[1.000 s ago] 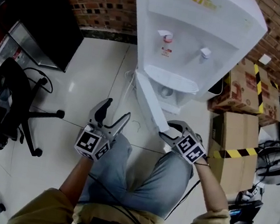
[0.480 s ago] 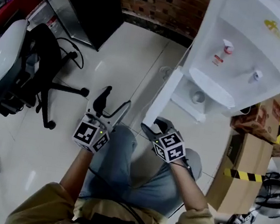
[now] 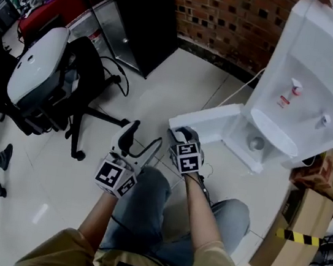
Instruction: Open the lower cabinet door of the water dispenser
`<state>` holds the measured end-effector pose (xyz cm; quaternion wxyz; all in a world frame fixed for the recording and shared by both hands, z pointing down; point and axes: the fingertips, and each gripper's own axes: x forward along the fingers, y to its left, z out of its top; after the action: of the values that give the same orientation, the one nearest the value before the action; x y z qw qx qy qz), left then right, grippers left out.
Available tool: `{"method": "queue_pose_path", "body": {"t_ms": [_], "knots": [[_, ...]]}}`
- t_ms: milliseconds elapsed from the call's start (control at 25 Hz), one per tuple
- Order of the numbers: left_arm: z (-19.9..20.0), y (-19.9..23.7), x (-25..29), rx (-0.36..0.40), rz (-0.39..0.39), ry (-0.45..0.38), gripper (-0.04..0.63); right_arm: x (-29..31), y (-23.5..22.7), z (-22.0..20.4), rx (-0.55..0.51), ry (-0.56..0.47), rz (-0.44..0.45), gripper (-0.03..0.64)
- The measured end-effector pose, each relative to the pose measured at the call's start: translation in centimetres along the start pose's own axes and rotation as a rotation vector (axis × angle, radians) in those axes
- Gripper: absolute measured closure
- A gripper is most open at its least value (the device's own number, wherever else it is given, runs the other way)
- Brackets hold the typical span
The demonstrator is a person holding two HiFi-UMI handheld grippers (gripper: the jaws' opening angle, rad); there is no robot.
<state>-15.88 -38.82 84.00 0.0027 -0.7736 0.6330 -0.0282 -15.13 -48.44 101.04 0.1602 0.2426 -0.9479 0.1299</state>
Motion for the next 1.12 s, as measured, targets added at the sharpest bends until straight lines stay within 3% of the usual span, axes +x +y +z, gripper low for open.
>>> {"method": "queue_pose_path", "body": {"t_ms": [160, 320, 400, 600, 720, 840, 1120], "knots": [[0.0, -0.6, -0.6, -0.023, -0.018, 0.02, 0.272, 2.6, -1.3, 0.8, -0.047, -0.03, -0.012, 0.423], [3.1, -1.9, -0.5, -0.016, -0.093, 0.074, 0.272, 0.6, -1.3, 1.9, 0.045, -0.045, -0.05, 0.397], [6.2, -2.8, -0.3, -0.036, -0.121, 0.093, 0.272, -3.4, -2.1, 2.2, 0.103, -0.048, -0.152, 0.354], [15.1, -7.0, -1.1, -0.123, -0.239, 0.144, 0.272, -19.8, -4.0, 3.2, 0.3, -0.021, -0.381, 0.354], [20.4, -10.4, -2.3, -0.14, -0.328, 0.19, 0.272, -31.9, -3.5, 8.2, 0.359, -0.025, -0.502, 0.354], [27.7, -14.0, -3.0, -0.15, -0.42, 0.229, 0.272, -43.0, -2.4, 15.7, 0.354, -0.054, -0.613, 0.354], [45.0, -16.1, -8.0, -0.139, -0.466, 0.172, 0.272, -56.9, 8.1, 34.5, 0.22, -0.176, -0.643, 0.33]]}}
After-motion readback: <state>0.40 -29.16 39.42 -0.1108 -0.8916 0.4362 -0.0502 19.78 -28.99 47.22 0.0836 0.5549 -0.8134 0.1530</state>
